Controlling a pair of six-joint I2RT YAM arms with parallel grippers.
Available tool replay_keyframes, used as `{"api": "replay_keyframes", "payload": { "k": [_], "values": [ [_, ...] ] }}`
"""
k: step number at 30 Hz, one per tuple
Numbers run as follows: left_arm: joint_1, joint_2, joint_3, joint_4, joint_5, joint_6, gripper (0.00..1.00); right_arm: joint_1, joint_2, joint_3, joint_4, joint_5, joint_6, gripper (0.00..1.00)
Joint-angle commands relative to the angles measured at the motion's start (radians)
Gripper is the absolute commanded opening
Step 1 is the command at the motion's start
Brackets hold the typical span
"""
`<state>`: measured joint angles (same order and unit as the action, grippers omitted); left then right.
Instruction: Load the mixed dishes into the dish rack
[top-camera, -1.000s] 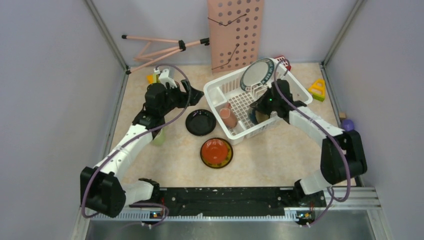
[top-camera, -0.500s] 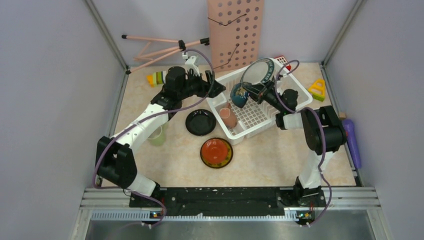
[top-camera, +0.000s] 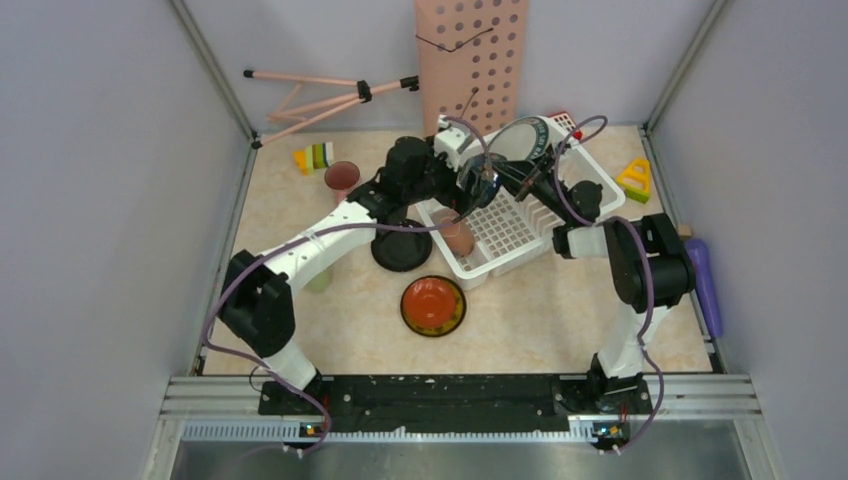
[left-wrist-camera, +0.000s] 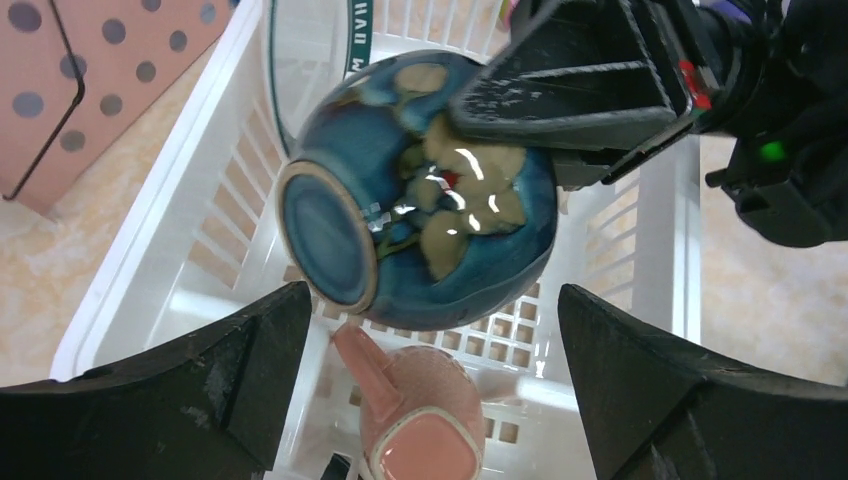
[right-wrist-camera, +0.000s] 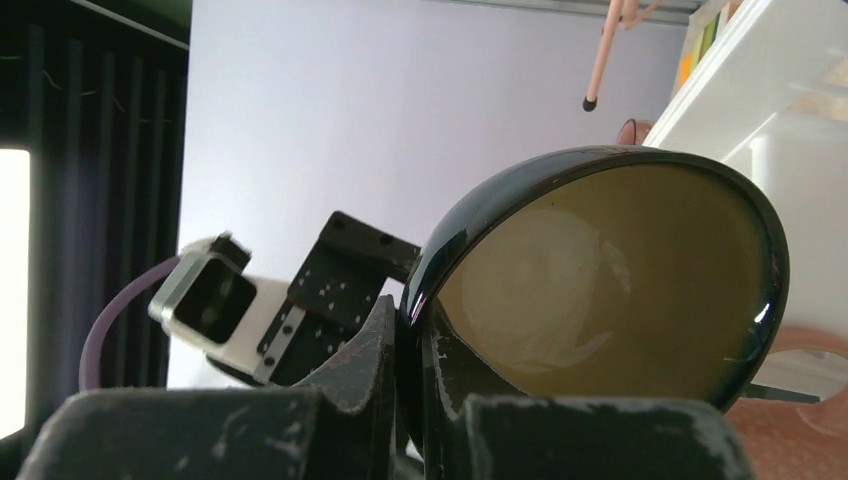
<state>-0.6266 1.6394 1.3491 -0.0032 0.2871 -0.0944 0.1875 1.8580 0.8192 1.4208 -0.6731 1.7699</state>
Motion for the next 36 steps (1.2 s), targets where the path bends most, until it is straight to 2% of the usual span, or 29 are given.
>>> {"api": "replay_keyframes", "payload": {
  "k": [1, 3, 7, 13, 17, 18, 20, 22, 23, 24, 25, 27, 29, 32, 36],
  "values": [
    [-0.069, 0.049, 0.122, -0.087, -0.121, 0.201, 0.98, 0.005, -0.088, 0.015, 0.199, 0.054, 0.063, 0.0],
    [-0.077, 0.072, 0.15, -0.119, -0.131, 0.21, 0.98, 0.004, -0.094, 0.012, 0.196, 0.059, 0.068, 0.0],
    [-0.111, 0.074, 0.129, -0.083, -0.144, 0.247, 0.98, 0.007, -0.108, -0.001, 0.176, 0.076, 0.07, 0.0],
    [-0.168, 0.132, 0.165, -0.104, -0.361, 0.332, 0.98, 0.021, -0.118, -0.017, 0.179, 0.11, 0.087, 0.0],
    [-0.191, 0.157, 0.168, -0.077, -0.417, 0.347, 0.98, 0.044, -0.123, -0.026, 0.179, 0.138, 0.089, 0.0],
    [-0.192, 0.161, 0.166, -0.066, -0.438, 0.344, 0.94, 0.046, -0.126, -0.029, 0.178, 0.141, 0.089, 0.0],
    [-0.194, 0.159, 0.15, -0.029, -0.478, 0.353, 0.76, 0.048, -0.132, -0.038, 0.178, 0.143, 0.088, 0.0],
    [-0.196, 0.144, 0.112, 0.034, -0.493, 0.371, 0.49, 0.048, -0.137, -0.053, 0.179, 0.143, 0.085, 0.0],
    [-0.196, 0.137, 0.097, 0.052, -0.482, 0.381, 0.28, 0.048, -0.137, -0.062, 0.176, 0.141, 0.082, 0.0],
    [-0.197, 0.129, 0.083, 0.065, -0.48, 0.39, 0.05, 0.048, -0.136, -0.069, 0.168, 0.136, 0.075, 0.09],
    [-0.195, 0.119, 0.068, 0.078, -0.481, 0.377, 0.0, 0.047, -0.137, -0.079, 0.159, 0.132, 0.058, 0.2],
    [-0.188, 0.093, 0.014, 0.113, -0.454, 0.395, 0.0, 0.046, -0.147, -0.104, 0.111, 0.125, -0.005, 0.38],
    [-0.188, 0.081, -0.029, 0.146, -0.445, 0.429, 0.0, 0.045, -0.167, -0.142, 0.021, 0.135, -0.08, 0.53],
    [-0.188, 0.105, -0.018, 0.111, -0.477, 0.452, 0.0, 0.042, -0.186, -0.184, -0.068, 0.141, -0.153, 0.68],
    [-0.189, 0.113, -0.024, 0.114, -0.5, 0.459, 0.0, 0.029, -0.218, -0.193, -0.178, 0.125, -0.221, 0.76]
  ]
}}
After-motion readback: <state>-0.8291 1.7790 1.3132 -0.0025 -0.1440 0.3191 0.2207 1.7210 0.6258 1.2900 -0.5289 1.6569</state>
